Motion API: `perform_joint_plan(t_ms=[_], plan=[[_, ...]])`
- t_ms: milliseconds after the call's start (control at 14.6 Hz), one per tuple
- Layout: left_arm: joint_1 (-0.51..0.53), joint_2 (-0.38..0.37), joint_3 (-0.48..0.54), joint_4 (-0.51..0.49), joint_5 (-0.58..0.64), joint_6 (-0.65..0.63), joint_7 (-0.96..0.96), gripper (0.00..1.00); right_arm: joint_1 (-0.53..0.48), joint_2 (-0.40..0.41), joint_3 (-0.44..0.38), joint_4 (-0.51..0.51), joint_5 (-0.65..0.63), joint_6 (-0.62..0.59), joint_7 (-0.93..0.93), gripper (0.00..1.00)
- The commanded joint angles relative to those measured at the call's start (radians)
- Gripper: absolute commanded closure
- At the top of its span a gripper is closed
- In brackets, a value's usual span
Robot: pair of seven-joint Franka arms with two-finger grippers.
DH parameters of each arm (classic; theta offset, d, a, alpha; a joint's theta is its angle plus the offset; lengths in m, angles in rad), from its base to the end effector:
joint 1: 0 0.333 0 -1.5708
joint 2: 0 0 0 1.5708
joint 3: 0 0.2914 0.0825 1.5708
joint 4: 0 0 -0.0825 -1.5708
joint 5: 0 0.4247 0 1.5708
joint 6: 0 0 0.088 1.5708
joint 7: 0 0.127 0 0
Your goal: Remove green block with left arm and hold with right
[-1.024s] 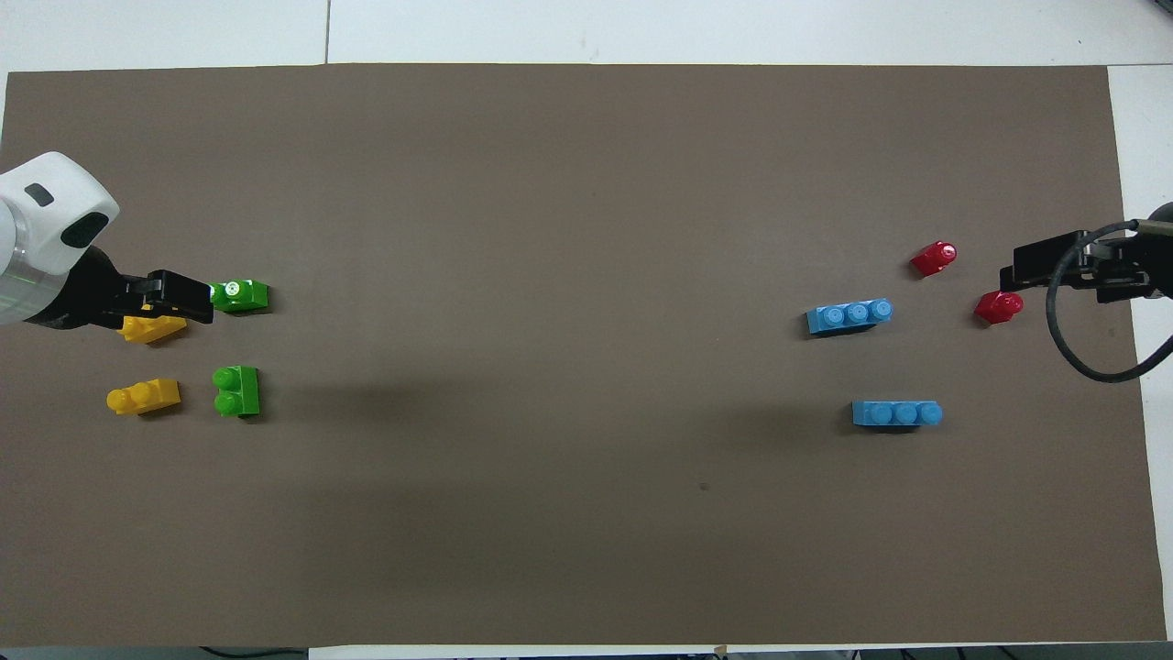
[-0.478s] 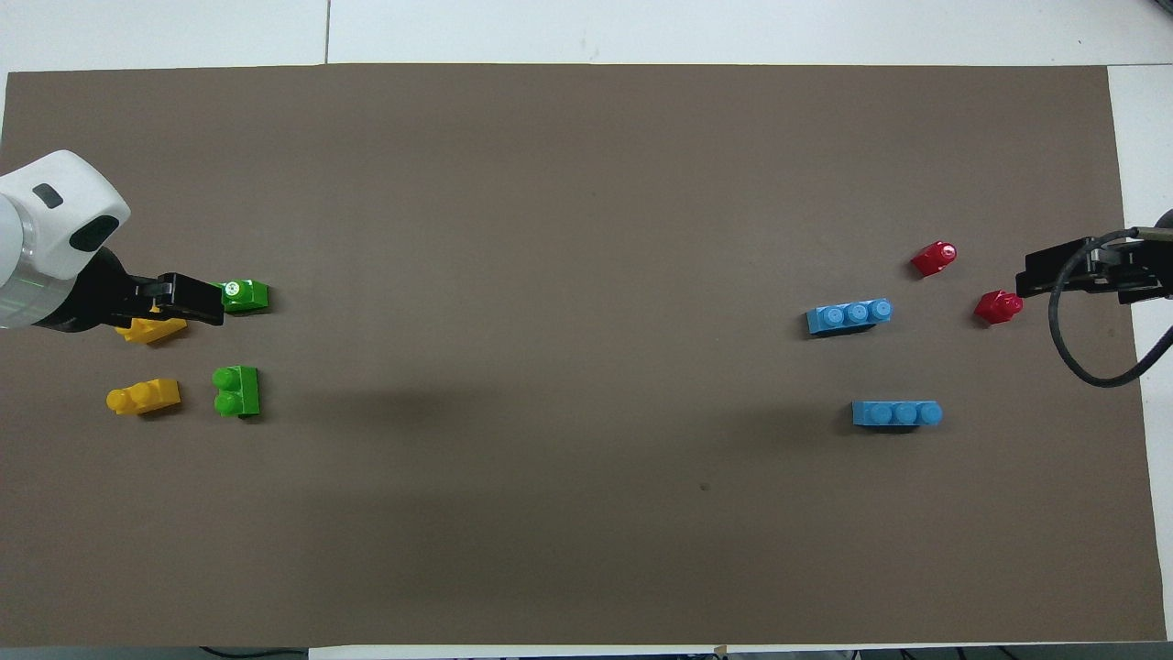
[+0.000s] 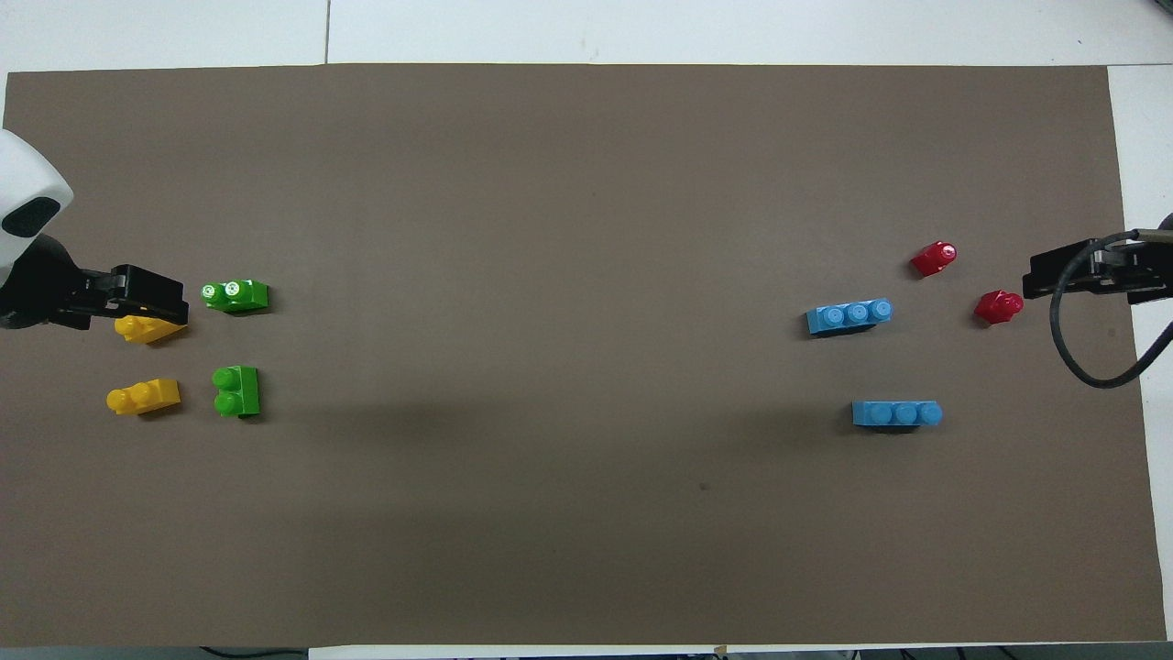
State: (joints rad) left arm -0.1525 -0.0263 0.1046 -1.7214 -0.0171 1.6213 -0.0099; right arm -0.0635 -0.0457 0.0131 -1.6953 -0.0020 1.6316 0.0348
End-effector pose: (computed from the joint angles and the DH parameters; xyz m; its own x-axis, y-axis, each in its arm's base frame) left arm 0.5841 -0.0296 0.5225 0.9966 -0.0372 -0.0741 -0.0359 -0.9992 0.0190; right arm 0.5839 -0.0296 0.5481 0.9962 -0.0850 -0.0179 -0.0849 -0.9964 0.0032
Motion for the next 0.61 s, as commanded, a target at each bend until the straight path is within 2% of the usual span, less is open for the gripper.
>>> perform_joint_plan(t_ms=[0,137,341,546], plan=[[0.001,0.022,0.004,0.040,0.005,-0.018,0.008,0.00,-0.007,-0.013,0.007,-0.007,-0.033,-0.012,-0.030,0.00],[0.028,0.026,-0.023,0.048,0.006,-0.012,0.008,0.00,-0.007,-0.013,0.007,-0.007,-0.042,-0.010,-0.053,0.00],[0.134,0.031,-0.135,0.068,0.005,-0.012,0.008,0.00,-0.009,-0.013,0.007,-0.007,-0.044,-0.012,-0.065,0.00],[0.134,0.032,-0.138,0.101,0.006,-0.037,0.008,0.00,-0.009,-0.013,0.007,-0.007,-0.042,-0.013,-0.065,0.00]])
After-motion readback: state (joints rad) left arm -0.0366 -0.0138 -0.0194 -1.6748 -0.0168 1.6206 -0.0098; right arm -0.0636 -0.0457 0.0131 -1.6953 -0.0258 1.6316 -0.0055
